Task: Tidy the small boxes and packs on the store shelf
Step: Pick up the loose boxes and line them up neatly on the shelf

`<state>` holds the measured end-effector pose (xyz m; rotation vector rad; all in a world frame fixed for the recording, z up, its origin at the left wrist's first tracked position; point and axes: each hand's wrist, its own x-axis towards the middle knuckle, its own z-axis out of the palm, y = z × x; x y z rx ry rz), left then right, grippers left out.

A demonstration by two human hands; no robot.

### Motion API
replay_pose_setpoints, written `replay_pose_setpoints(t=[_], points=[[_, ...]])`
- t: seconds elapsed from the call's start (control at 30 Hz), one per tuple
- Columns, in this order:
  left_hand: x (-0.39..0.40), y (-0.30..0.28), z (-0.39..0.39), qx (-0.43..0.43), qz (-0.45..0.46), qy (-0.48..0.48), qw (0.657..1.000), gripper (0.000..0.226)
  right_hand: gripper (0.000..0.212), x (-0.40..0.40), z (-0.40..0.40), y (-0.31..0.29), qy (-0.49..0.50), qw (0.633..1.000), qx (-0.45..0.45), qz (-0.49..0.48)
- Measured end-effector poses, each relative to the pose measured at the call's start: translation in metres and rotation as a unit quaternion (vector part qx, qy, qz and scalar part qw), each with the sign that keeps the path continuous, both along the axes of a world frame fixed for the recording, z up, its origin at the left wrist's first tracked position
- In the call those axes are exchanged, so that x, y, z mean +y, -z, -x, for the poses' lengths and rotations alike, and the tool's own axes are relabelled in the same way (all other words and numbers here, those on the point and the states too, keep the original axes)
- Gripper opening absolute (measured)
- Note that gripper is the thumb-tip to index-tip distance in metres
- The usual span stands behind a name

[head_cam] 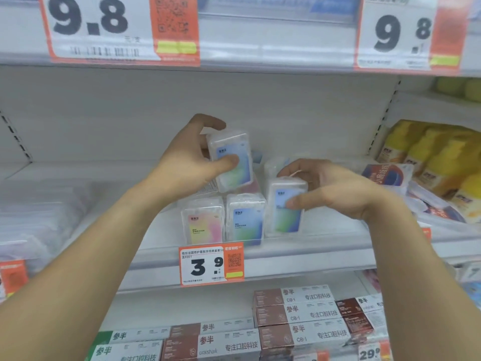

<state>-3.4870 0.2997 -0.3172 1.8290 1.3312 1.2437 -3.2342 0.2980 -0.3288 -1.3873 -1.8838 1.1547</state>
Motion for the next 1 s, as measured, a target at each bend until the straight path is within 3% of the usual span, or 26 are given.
replay_pose_setpoints(t=[0.1, 0.3, 0.47, 0.67, 0.83, 1.0], points=[[0.004, 0.005, 0.002, 0.058, -0.004, 0.023, 0.998, 0.042, 0.036, 0.002, 0.002, 0.004, -0.037, 0.998, -0.011, 0.049], [0.011, 0.009, 0.003, 0.088, 0.018, 0.046, 0.995, 0.04, 0.037, 0.009, 0.007, 0.005, -0.027, 0.998, -0.06, -0.013], [0.01, 0.012, 0.001, 0.098, 0.084, 0.1, 0.987, 0.041, 0.063, 0.013, 0.008, 0.01, -0.068, 0.989, -0.128, 0.036], [0.012, 0.013, -0.001, 0.119, 0.105, 0.135, 0.978, 0.034, 0.071, 0.013, 0.023, 0.002, -0.016, 0.998, -0.008, -0.062], [0.01, 0.005, 0.003, 0.131, 0.13, 0.128, 0.974, 0.024, 0.043, 0.013, 0.047, 0.007, -0.029, 0.992, -0.006, -0.122], [0.019, 0.001, 0.022, 0.09, 0.126, 0.058, 0.986, 0.026, 0.025, 0.019, 0.047, 0.007, 0.066, 0.982, 0.073, -0.16]])
